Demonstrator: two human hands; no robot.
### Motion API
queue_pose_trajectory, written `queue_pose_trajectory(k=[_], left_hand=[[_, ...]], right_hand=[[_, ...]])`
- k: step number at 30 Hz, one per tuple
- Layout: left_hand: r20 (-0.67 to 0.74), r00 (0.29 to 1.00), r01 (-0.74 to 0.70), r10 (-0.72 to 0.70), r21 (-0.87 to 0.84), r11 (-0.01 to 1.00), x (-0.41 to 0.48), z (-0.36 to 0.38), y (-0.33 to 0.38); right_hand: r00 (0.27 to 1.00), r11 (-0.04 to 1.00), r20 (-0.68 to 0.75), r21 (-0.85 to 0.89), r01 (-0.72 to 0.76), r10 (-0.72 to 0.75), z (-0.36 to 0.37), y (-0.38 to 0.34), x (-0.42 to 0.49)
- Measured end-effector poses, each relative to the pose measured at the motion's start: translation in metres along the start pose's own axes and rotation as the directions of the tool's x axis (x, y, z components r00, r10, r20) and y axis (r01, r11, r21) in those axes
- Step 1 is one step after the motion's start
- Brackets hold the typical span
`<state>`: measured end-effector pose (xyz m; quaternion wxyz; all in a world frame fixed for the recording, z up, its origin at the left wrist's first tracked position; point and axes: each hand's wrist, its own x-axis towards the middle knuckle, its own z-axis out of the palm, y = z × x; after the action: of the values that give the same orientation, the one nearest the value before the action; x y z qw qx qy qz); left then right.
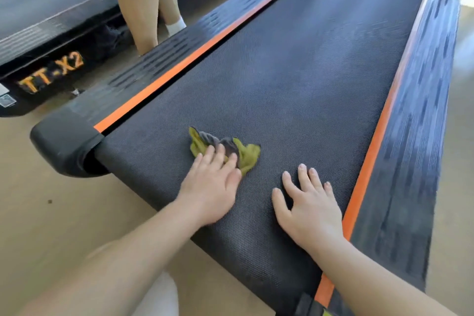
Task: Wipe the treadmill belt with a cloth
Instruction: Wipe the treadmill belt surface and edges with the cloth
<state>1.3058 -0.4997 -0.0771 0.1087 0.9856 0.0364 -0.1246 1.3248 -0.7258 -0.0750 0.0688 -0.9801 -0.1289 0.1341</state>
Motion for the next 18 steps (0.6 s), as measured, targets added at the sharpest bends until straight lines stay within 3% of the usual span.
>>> queue_pose_trajectory(k=[4,6,8,9,10,12,15,16,18], left_hand=[[0.095,0.936,-0.345,0.339,0.059,0.937,-0.063,0.009,-0.003],[0.049,0.957,-0.29,0.286,0.144,0.946,-0.051,0.001,-0.036],[-0.03,0.999,0.033,-0.029,0.141,0.989,-0.035,-0.006,-0.066],[-0.036,0.985,0.169,-0.166,0.103,0.98,-0.033,-0.006,-0.073],[-0.043,0.973,0.229,-0.227,0.064,0.971,-0.036,-0.003,-0.069],[-0.037,0.988,0.148,-0.149,-0.015,0.989,-0.054,0.008,-0.045],[0.057,0.983,-0.171,0.173,-0.031,0.985,-0.09,0.012,-0.028],[0.076,0.973,-0.218,0.217,0.003,0.976,-0.091,0.008,-0.038],[0.028,0.99,-0.141,0.139,0.06,0.988,-0.073,-0.003,-0.075]], right_hand=[[0.997,0.999,0.078,-0.049,0.013,-0.009,-0.01,-0.001,0.005],[0.994,0.999,0.102,-0.017,-0.027,0.029,-0.013,-0.006,0.005],[0.989,0.997,0.127,0.016,-0.076,0.074,-0.018,-0.016,0.007],[0.988,0.996,0.125,0.012,-0.088,0.086,-0.021,-0.021,0.007],[0.991,0.997,0.104,-0.008,-0.082,0.082,-0.023,-0.026,0.008],[0.998,1.0,0.067,-0.006,-0.011,0.012,-0.029,-0.04,0.009],[0.989,0.985,0.09,0.14,0.101,-0.114,-0.035,-0.064,0.012],[0.982,0.979,0.115,0.158,0.129,-0.148,-0.036,-0.071,0.012],[0.968,0.972,0.155,0.161,0.171,-0.196,-0.035,-0.084,0.013]])
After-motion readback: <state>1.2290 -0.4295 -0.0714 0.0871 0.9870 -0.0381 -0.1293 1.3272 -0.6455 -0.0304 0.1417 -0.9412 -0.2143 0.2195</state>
